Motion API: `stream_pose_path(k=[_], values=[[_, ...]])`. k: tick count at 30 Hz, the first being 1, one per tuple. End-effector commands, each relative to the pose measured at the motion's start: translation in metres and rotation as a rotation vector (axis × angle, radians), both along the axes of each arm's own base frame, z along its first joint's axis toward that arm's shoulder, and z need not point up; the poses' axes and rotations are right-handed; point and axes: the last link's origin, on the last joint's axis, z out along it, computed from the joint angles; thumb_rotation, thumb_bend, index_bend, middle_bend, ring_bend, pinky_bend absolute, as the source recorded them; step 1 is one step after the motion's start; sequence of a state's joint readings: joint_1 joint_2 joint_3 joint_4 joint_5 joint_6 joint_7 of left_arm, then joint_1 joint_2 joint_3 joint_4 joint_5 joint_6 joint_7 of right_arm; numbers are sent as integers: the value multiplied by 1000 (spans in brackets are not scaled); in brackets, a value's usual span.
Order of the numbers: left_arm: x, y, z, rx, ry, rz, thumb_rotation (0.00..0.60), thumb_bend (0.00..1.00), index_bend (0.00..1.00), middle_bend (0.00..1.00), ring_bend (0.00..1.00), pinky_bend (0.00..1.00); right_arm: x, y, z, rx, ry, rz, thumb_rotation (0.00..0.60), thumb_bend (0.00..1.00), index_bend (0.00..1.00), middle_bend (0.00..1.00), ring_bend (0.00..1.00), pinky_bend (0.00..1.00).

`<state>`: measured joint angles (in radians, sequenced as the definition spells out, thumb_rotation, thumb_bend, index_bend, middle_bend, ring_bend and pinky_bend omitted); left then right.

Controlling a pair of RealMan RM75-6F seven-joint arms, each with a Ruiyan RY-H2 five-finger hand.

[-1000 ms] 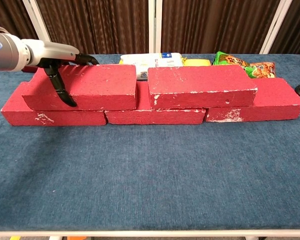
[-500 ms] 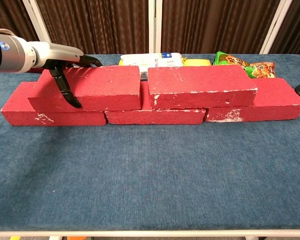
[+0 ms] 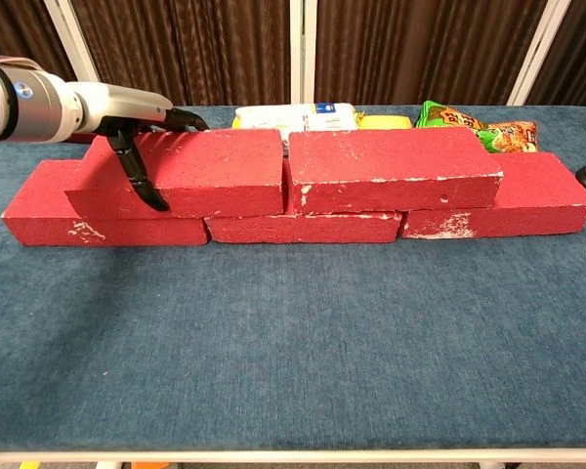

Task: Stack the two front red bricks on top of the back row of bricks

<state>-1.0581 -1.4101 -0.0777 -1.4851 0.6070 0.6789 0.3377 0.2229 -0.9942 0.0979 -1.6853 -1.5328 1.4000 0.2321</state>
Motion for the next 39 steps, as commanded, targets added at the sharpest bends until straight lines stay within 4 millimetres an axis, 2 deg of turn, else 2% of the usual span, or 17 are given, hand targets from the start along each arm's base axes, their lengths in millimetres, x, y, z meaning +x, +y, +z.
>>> stream_pose_path(k=[1, 39], values=[[1, 0, 0, 1, 1, -1, 600, 190, 0, 156, 63, 268, 0, 0, 0, 0, -2, -1, 600, 0, 0, 0, 0, 0], [5, 2, -6, -14, -13, 12, 600, 190, 0, 155, 63, 268, -5, -1, -1, 0, -3, -13, 600, 0, 0, 0, 0, 0]])
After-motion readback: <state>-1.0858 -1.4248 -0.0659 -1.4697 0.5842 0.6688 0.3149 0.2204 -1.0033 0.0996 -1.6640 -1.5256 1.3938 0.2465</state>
